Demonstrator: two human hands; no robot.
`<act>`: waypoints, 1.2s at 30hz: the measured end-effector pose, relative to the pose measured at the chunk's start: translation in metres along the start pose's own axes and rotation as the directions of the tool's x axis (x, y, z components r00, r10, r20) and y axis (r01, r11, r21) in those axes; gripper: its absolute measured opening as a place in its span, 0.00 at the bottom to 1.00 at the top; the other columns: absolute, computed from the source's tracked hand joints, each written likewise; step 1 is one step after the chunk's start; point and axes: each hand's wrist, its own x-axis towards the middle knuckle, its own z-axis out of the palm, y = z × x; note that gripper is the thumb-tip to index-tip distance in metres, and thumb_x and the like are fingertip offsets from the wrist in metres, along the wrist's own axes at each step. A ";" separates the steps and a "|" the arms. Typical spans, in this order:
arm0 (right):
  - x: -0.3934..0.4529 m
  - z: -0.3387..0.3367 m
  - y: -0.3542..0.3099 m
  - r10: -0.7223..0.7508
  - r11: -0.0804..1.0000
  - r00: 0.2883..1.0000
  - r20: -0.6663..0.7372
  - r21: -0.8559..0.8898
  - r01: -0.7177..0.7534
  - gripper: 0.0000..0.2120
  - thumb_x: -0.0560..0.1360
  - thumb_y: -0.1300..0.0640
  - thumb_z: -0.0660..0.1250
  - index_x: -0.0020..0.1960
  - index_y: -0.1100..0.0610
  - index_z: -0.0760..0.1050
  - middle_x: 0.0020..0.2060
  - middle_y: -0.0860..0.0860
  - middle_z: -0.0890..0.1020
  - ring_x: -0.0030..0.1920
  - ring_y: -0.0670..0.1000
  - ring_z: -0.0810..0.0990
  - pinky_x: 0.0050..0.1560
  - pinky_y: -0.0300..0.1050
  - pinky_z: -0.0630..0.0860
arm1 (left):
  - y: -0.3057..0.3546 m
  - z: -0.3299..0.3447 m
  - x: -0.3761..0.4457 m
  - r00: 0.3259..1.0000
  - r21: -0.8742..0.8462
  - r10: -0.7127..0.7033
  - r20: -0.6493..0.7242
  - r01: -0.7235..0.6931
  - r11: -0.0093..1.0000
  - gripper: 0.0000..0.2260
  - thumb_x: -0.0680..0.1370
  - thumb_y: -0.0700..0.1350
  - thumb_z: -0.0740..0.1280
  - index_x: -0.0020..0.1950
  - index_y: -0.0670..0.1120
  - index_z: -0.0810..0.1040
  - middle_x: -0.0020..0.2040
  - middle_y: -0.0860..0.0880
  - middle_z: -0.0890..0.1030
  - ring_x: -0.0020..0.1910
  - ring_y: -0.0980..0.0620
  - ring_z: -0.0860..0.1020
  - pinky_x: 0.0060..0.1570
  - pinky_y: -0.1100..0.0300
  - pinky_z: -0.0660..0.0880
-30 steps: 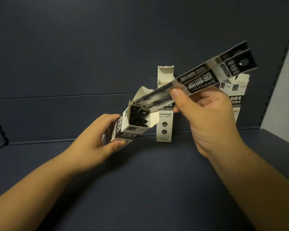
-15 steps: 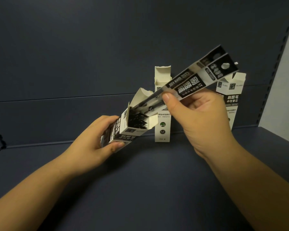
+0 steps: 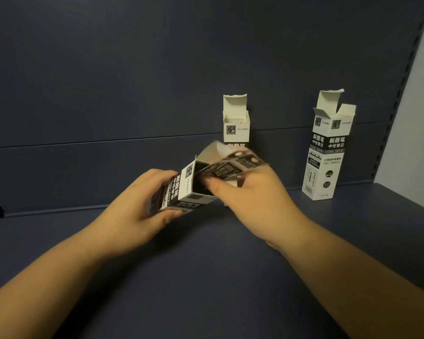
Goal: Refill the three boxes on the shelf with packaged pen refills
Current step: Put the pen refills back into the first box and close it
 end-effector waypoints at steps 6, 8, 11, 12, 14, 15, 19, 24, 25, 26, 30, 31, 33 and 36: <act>0.002 -0.015 -0.019 -0.117 0.992 0.993 0.008 0.038 0.116 0.07 0.76 0.54 0.74 0.51 0.43 0.83 0.58 0.43 0.82 0.57 0.44 0.82 0.56 0.38 0.78 | -0.004 -0.003 -0.001 0.999 -0.068 -0.029 -0.029 0.027 0.997 0.30 0.72 0.62 0.67 0.72 0.55 0.70 0.62 0.61 0.74 0.64 0.57 0.75 0.64 0.54 0.75; 0.002 -0.016 -0.023 -0.149 0.988 0.989 0.022 0.032 0.148 0.08 0.77 0.56 0.73 0.52 0.43 0.83 0.59 0.43 0.80 0.56 0.47 0.83 0.55 0.38 0.79 | -0.003 -0.003 -0.001 1.000 -0.057 -0.015 -0.024 0.014 0.998 0.29 0.72 0.62 0.67 0.71 0.56 0.70 0.62 0.61 0.74 0.64 0.58 0.75 0.64 0.55 0.75; 0.000 -0.012 -0.023 -0.142 0.990 0.989 0.049 -0.016 0.143 0.09 0.77 0.58 0.73 0.51 0.44 0.82 0.57 0.44 0.81 0.54 0.45 0.82 0.51 0.31 0.77 | 0.000 0.000 0.000 0.999 -0.016 0.034 -0.007 -0.034 0.999 0.25 0.73 0.57 0.68 0.69 0.58 0.69 0.60 0.64 0.73 0.61 0.60 0.74 0.60 0.66 0.72; -0.001 -0.010 -0.022 -0.146 0.987 0.988 0.052 -0.064 0.149 0.09 0.76 0.58 0.73 0.50 0.45 0.84 0.55 0.42 0.81 0.55 0.43 0.81 0.50 0.28 0.75 | 0.001 0.000 0.000 0.999 -0.005 0.048 -0.005 -0.048 0.999 0.24 0.73 0.57 0.68 0.68 0.59 0.69 0.59 0.64 0.72 0.60 0.61 0.74 0.58 0.70 0.71; -0.001 -0.009 -0.021 -0.133 0.972 0.988 0.075 -0.183 0.145 0.07 0.77 0.58 0.73 0.51 0.48 0.86 0.51 0.40 0.81 0.55 0.41 0.80 0.50 0.25 0.72 | 0.003 0.000 0.000 0.998 0.010 0.067 -0.002 -0.067 0.998 0.23 0.73 0.58 0.67 0.68 0.61 0.68 0.59 0.64 0.72 0.60 0.62 0.73 0.56 0.74 0.68; -0.002 -0.009 -0.022 -0.110 0.965 0.989 0.099 -0.227 0.130 0.07 0.77 0.57 0.72 0.52 0.48 0.87 0.49 0.40 0.82 0.54 0.41 0.80 0.49 0.25 0.73 | 0.004 0.000 0.000 0.997 0.020 0.077 0.001 -0.077 0.997 0.23 0.73 0.57 0.67 0.68 0.62 0.67 0.60 0.64 0.72 0.60 0.63 0.73 0.56 0.75 0.67; -0.002 -0.016 -0.022 -0.078 0.929 0.989 0.125 -0.351 0.118 0.07 0.77 0.51 0.71 0.50 0.50 0.87 0.47 0.44 0.84 0.50 0.43 0.81 0.49 0.36 0.77 | 0.004 0.002 0.001 0.996 0.037 0.090 0.004 -0.090 0.995 0.24 0.74 0.56 0.69 0.68 0.61 0.66 0.60 0.63 0.72 0.59 0.62 0.73 0.56 0.75 0.67; 0.000 -0.021 -0.027 -0.227 0.925 0.971 0.074 -0.294 0.239 0.06 0.77 0.53 0.72 0.51 0.51 0.86 0.48 0.38 0.79 0.53 0.42 0.79 0.50 0.30 0.72 | 0.005 -0.001 0.000 0.999 0.023 0.041 -0.003 -0.040 0.999 0.25 0.73 0.53 0.70 0.69 0.57 0.68 0.60 0.60 0.73 0.60 0.62 0.72 0.57 0.73 0.69; -0.001 -0.020 -0.027 -0.204 0.920 0.974 0.094 -0.322 0.224 0.06 0.78 0.53 0.71 0.51 0.51 0.87 0.47 0.39 0.79 0.52 0.42 0.79 0.48 0.30 0.71 | 0.006 -0.001 0.000 0.999 0.027 0.047 0.003 -0.048 0.999 0.25 0.73 0.53 0.70 0.69 0.58 0.68 0.60 0.61 0.73 0.60 0.62 0.72 0.57 0.74 0.69; -0.001 -0.020 -0.027 -0.168 0.906 0.978 0.122 -0.373 0.202 0.07 0.78 0.51 0.70 0.49 0.50 0.87 0.46 0.41 0.80 0.51 0.43 0.78 0.46 0.33 0.72 | 0.008 0.000 0.000 0.998 0.031 0.061 0.008 -0.062 0.998 0.25 0.74 0.53 0.70 0.69 0.58 0.68 0.60 0.62 0.72 0.60 0.62 0.72 0.57 0.74 0.68; -0.004 -0.020 -0.028 -0.023 0.875 0.976 0.218 -0.467 0.126 0.10 0.79 0.49 0.67 0.49 0.49 0.87 0.40 0.48 0.83 0.46 0.46 0.79 0.44 0.40 0.74 | 0.009 0.003 0.001 0.995 0.052 0.095 0.014 -0.096 0.994 0.25 0.76 0.48 0.74 0.69 0.59 0.67 0.60 0.64 0.71 0.59 0.65 0.71 0.56 0.76 0.66; -0.004 -0.021 -0.028 -0.043 0.875 0.975 0.217 -0.463 0.141 0.09 0.79 0.49 0.67 0.50 0.47 0.87 0.40 0.47 0.84 0.45 0.45 0.80 0.45 0.41 0.74 | 0.009 0.003 0.001 0.995 0.052 0.095 0.011 -0.096 0.994 0.25 0.76 0.49 0.73 0.69 0.59 0.67 0.60 0.64 0.71 0.60 0.64 0.71 0.56 0.76 0.66; -0.003 -0.023 -0.028 -0.130 0.886 0.979 0.159 -0.425 0.187 0.07 0.77 0.49 0.70 0.51 0.44 0.87 0.43 0.43 0.84 0.48 0.43 0.80 0.47 0.41 0.76 | 0.008 0.002 0.000 0.997 0.043 0.081 0.003 -0.081 0.996 0.24 0.75 0.52 0.71 0.69 0.58 0.67 0.60 0.63 0.72 0.60 0.63 0.72 0.56 0.74 0.68; -0.003 -0.024 -0.029 -0.215 0.911 0.972 0.090 -0.340 0.233 0.08 0.77 0.52 0.72 0.54 0.46 0.86 0.48 0.41 0.82 0.50 0.40 0.79 0.48 0.34 0.75 | 0.007 -0.001 0.000 0.999 0.034 0.043 -0.004 -0.043 0.998 0.25 0.74 0.53 0.70 0.70 0.56 0.69 0.59 0.61 0.73 0.60 0.61 0.73 0.57 0.69 0.71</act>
